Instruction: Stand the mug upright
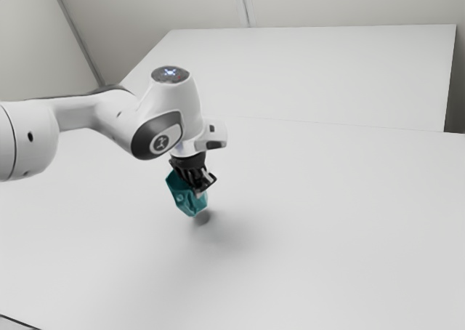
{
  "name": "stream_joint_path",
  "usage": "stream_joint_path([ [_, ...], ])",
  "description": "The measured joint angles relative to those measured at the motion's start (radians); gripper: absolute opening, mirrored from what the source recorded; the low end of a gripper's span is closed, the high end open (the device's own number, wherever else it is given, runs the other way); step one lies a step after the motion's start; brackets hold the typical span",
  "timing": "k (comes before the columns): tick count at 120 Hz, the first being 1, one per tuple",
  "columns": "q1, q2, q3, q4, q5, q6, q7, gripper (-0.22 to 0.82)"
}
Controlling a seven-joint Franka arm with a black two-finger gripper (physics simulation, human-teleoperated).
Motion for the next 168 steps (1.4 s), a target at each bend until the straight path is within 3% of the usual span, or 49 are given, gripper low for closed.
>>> stream_joint_path([
  [117, -0.010, 0.006, -0.002, -0.130, 0.042, 0.131, -0.217, -0.17],
  [133, -0.012, 0.005, -0.002, -0.131, 0.037, 0.140, -0.227, -0.06],
  [168, -0.011, -0.025, -0.002, -0.129, 0.032, 0.157, -0.238, 0.35],
])
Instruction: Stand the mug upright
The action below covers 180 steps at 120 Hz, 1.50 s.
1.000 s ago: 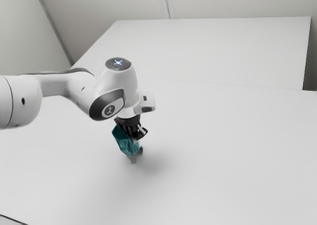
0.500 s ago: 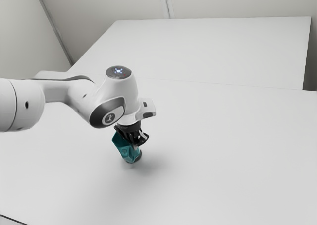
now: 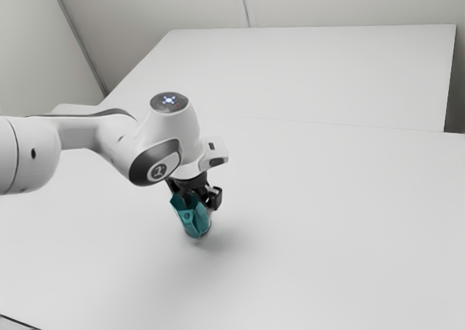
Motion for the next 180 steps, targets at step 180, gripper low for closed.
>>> stream_joint_path([
  [180, 0.107, 0.023, -0.010, 0.629, -0.201, -0.668, 0.051, 0.58],
])
